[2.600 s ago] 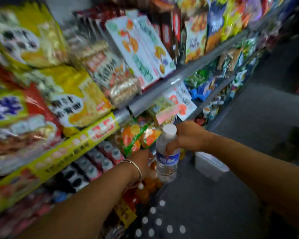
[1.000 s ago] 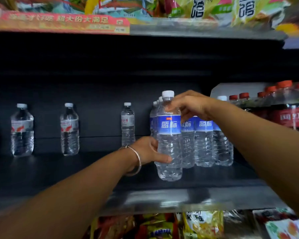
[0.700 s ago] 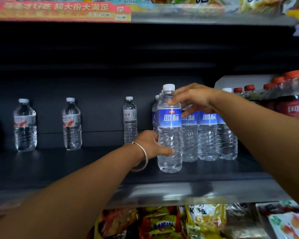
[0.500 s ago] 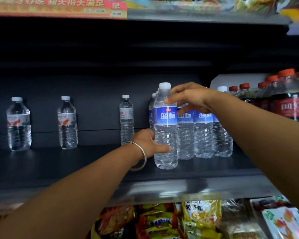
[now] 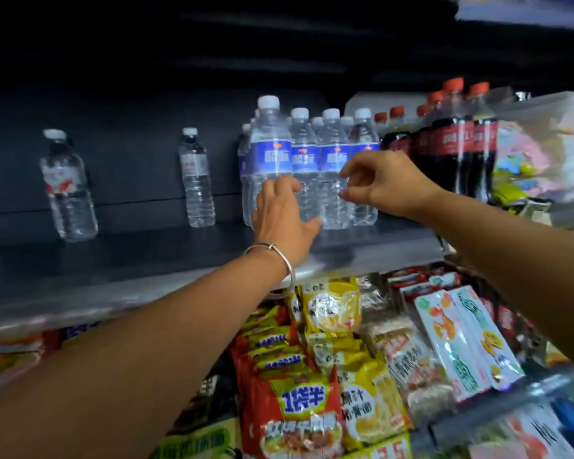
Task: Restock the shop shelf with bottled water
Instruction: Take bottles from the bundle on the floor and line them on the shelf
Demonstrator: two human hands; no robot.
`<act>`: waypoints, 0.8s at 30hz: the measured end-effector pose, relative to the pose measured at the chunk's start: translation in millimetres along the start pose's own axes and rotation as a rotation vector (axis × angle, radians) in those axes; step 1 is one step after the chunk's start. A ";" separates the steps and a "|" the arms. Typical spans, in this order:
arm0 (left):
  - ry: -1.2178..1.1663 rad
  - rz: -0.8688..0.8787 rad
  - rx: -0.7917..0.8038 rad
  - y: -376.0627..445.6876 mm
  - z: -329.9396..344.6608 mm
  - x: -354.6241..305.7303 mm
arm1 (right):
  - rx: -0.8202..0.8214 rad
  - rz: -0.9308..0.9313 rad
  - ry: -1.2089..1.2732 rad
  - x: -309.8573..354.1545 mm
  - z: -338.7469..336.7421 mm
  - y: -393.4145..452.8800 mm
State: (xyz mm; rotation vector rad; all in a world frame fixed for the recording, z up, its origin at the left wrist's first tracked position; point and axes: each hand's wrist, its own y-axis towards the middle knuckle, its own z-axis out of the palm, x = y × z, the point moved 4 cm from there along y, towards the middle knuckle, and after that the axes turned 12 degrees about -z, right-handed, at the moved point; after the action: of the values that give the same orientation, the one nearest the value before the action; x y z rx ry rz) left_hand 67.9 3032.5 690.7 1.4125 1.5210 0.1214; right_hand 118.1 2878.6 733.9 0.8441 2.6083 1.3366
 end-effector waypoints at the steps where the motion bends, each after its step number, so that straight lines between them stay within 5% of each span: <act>1: -0.041 0.016 0.072 -11.6 12.7 -3.0 | 0.041 0.002 -0.061 -1.9 0.2 -18.7; 7: -0.034 0.078 0.420 -95.3 102.4 -1.5 | 0.346 0.096 -0.328 -30.2 16.4 -140.6; 13: 0.121 0.212 0.579 -183.7 199.9 17.9 | 0.616 0.372 -0.415 -88.6 54.2 -269.8; 24: 0.294 0.222 1.017 -392.4 399.7 131.1 | 0.902 0.667 -0.257 -188.2 201.1 -544.9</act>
State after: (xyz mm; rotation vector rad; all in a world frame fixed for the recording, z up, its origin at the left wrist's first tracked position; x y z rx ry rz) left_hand 103.0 2803.1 164.3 2.4465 1.7402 -0.3838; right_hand 105.6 2674.7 158.5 1.9469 2.7493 -0.0552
